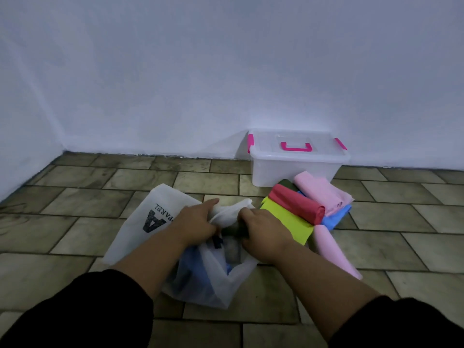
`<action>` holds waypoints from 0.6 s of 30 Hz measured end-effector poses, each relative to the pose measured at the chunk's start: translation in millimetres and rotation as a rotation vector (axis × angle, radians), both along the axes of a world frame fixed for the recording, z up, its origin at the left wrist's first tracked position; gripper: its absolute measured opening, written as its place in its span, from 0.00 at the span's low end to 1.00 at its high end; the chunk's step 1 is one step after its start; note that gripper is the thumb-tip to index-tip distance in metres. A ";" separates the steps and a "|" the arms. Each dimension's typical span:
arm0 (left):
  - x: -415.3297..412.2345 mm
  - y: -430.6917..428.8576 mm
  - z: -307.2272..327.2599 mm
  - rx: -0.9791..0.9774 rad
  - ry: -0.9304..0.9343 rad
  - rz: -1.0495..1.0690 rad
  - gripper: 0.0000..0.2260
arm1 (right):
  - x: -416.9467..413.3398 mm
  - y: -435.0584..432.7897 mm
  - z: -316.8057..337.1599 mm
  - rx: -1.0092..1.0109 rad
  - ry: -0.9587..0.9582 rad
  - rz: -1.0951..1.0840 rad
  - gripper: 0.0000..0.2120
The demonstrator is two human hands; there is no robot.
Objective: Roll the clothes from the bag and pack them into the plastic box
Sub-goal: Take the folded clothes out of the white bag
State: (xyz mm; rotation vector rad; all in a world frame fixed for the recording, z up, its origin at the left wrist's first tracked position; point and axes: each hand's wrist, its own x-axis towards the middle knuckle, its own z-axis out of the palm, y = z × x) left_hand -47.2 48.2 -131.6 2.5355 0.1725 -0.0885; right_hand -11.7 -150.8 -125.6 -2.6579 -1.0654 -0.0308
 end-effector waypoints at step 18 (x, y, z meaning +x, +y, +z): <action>-26.1 -15.7 -27.5 0.209 -0.013 0.088 0.29 | 0.8 -23.2 13.8 0.234 0.067 -0.100 0.15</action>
